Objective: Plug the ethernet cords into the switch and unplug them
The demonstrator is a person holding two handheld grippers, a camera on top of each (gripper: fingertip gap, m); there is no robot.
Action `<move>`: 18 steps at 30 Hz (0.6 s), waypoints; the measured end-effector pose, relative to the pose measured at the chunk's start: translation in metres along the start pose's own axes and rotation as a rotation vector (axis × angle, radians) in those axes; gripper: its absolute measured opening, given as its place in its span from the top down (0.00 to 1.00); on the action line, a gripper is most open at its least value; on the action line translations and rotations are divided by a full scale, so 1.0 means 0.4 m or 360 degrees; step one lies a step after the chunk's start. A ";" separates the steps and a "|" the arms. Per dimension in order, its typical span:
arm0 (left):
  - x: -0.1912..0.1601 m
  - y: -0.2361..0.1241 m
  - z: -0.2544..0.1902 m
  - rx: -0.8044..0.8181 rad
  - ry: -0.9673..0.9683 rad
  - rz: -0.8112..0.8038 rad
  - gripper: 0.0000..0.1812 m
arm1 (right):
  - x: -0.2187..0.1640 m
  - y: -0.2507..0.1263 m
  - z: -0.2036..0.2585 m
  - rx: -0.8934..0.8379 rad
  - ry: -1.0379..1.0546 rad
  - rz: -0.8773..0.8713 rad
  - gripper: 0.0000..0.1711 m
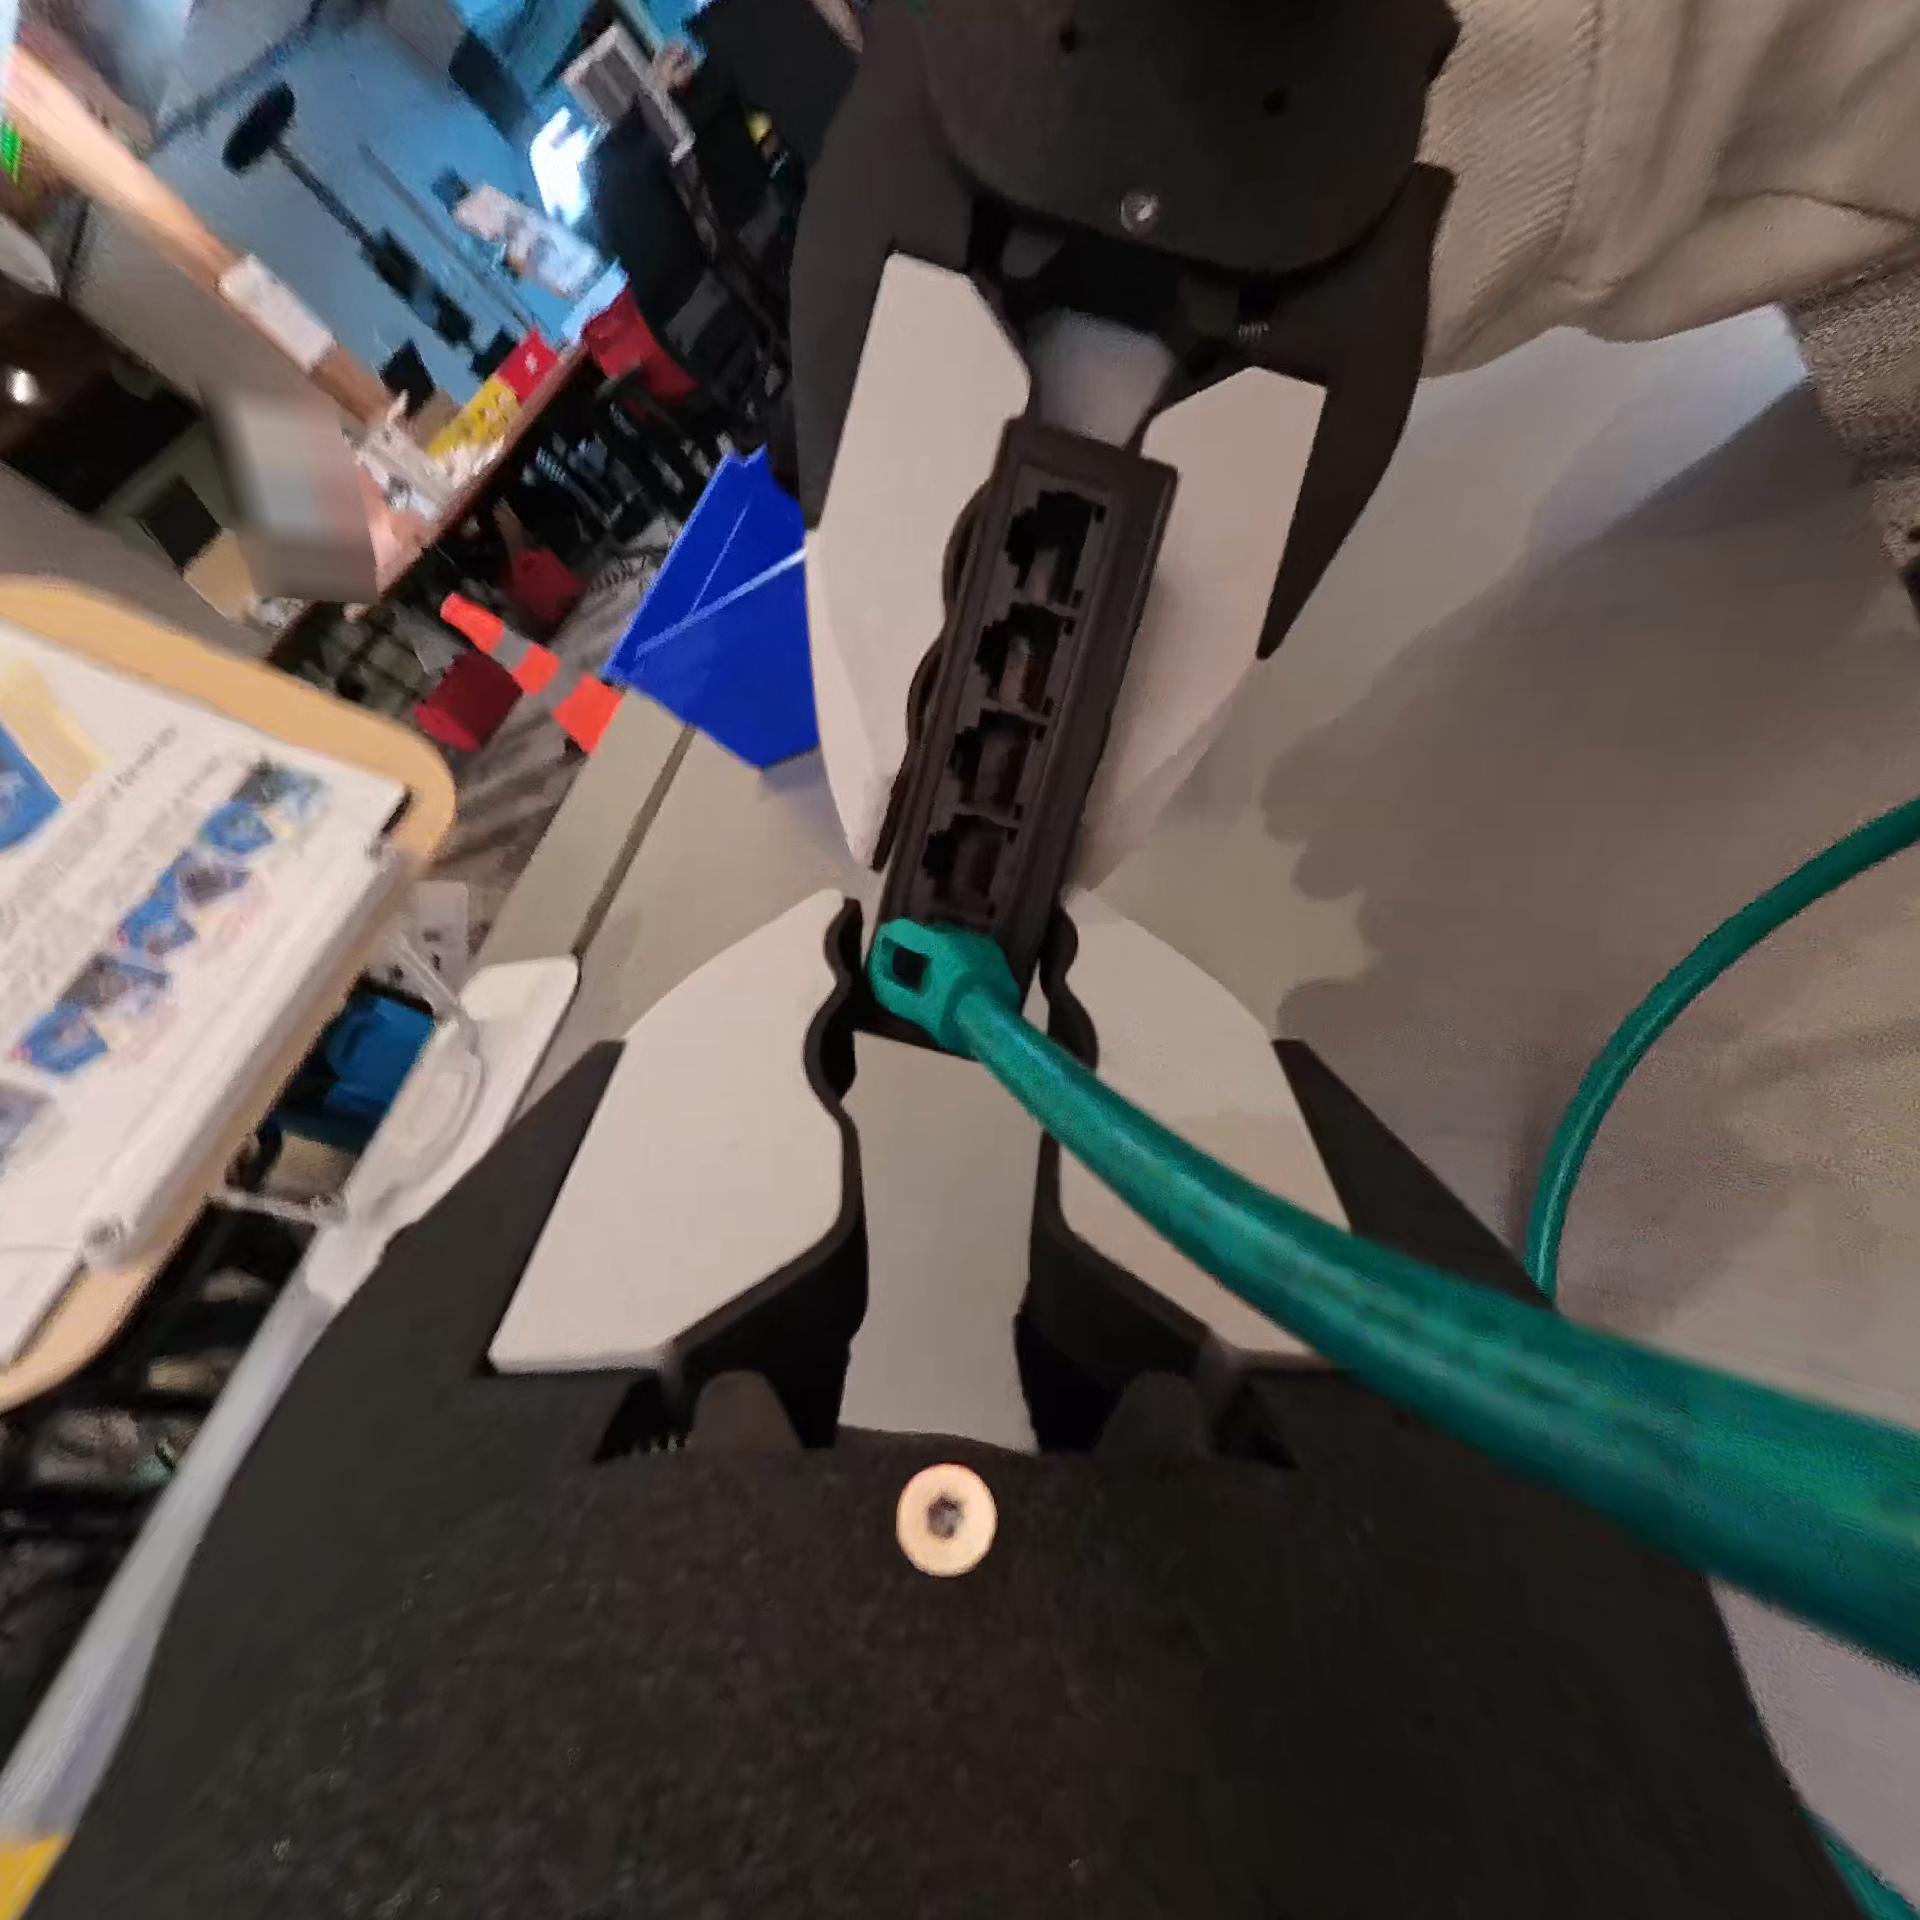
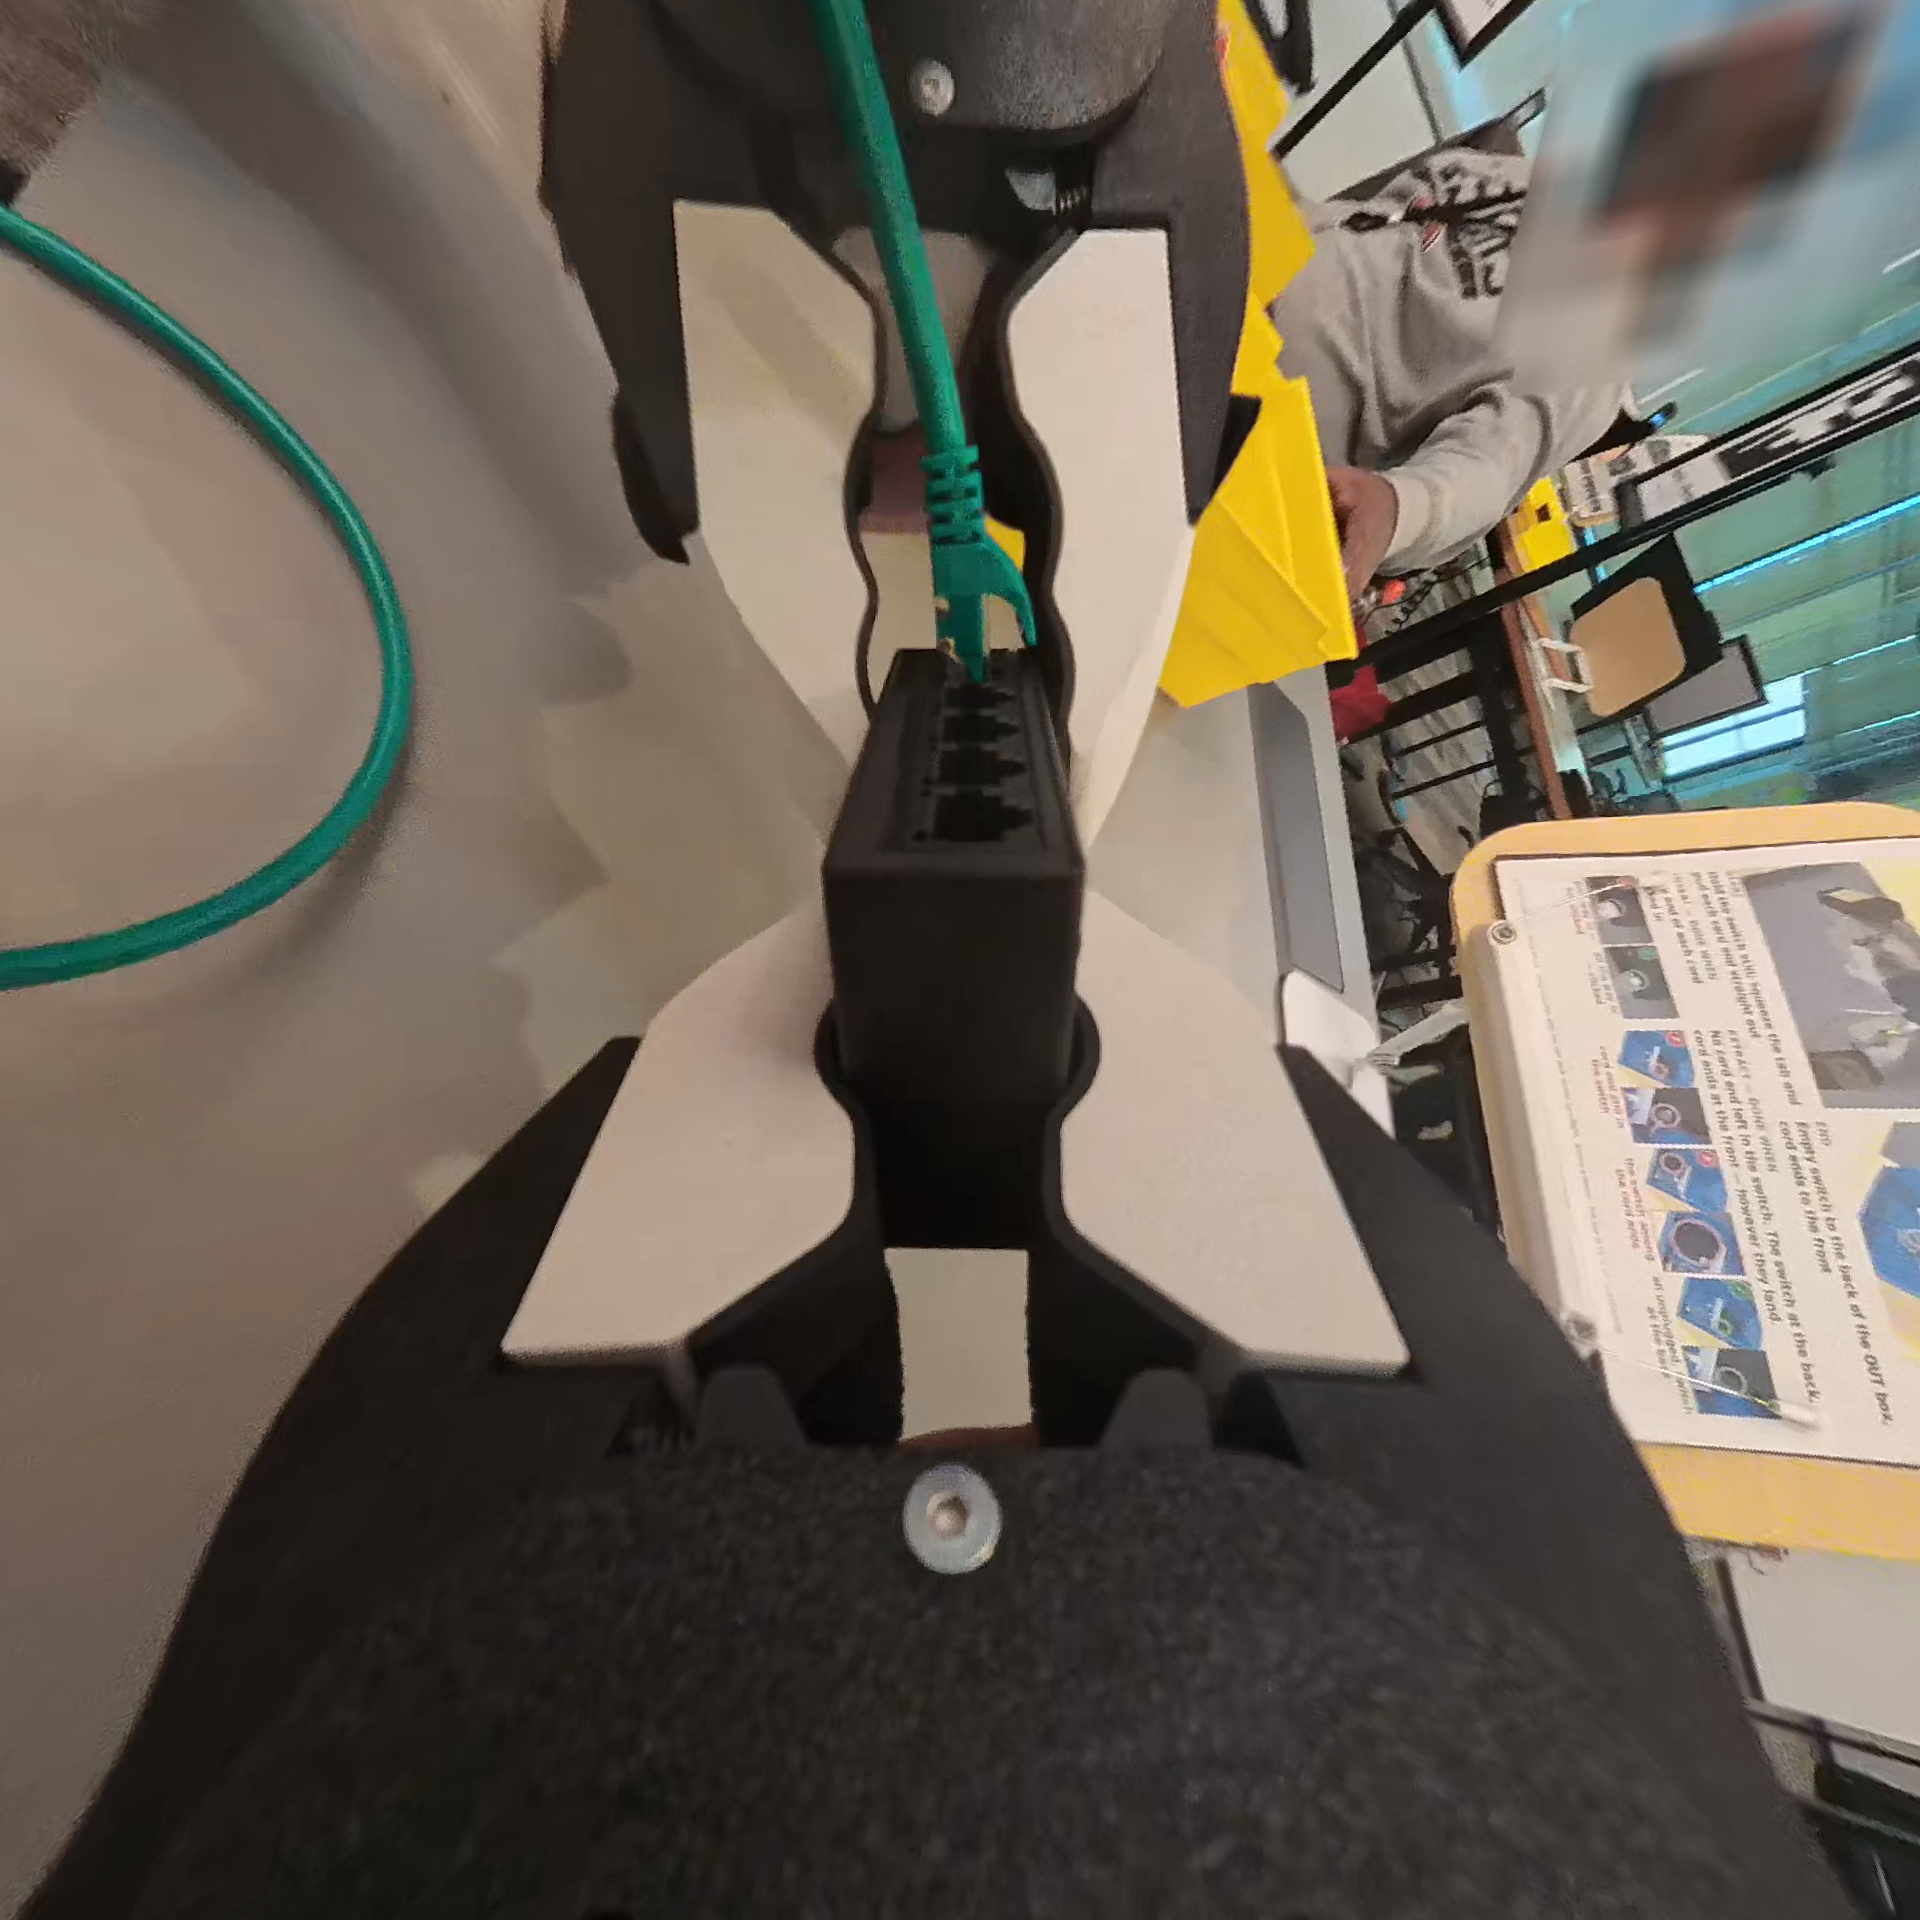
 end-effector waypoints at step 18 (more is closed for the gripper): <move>-0.137 -0.332 -0.057 0.0594 -0.1291 0.0098 0.85 | -0.205 0.176 -0.407 -0.0854 -0.0246 0.0306 0.82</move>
Point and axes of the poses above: each gripper's, where its closed fingertips meet, y out along the fingers, x out of its top, z = x × y across the jaws, the point moved 4 cm from there along -y, back along the fingers, and after that the axes turned 3 degrees about y, right-handed, at the moved point
